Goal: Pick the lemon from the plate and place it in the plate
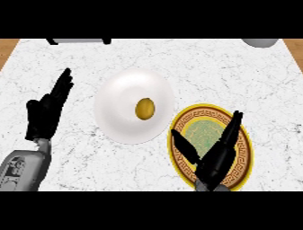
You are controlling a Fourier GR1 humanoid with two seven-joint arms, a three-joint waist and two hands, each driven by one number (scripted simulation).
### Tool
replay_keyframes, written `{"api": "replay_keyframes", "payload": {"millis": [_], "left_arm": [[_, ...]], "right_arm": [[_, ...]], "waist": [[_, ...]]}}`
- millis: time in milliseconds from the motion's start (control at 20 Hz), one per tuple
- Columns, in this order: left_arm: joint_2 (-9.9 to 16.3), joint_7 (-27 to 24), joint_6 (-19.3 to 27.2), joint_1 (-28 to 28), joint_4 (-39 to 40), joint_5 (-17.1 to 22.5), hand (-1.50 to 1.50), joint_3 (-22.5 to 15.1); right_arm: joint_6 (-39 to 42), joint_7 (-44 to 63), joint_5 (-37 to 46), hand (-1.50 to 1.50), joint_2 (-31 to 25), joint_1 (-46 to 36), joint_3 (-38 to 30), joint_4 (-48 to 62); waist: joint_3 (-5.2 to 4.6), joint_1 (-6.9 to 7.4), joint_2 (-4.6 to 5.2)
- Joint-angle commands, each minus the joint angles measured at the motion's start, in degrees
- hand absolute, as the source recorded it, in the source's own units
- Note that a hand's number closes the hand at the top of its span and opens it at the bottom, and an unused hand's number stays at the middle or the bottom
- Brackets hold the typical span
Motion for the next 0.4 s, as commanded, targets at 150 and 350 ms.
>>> {"api": "replay_keyframes", "payload": {"millis": [150,350], "left_arm": [[0.8,3.1,-1.1,1.1,-5.7,0.1,0.0,0.6],[-0.8,-2.1,-1.0,2.0,-0.6,-1.1,0.0,0.9]], "right_arm": [[-2.5,0.8,5.2,-1.5,0.1,16.8,3.5,-14.4],[-4.9,-2.1,4.9,-1.5,-0.8,25.8,7.5,-18.1]], "waist": [[0.05,0.39,0.24],[0.04,0.23,0.38]]}}
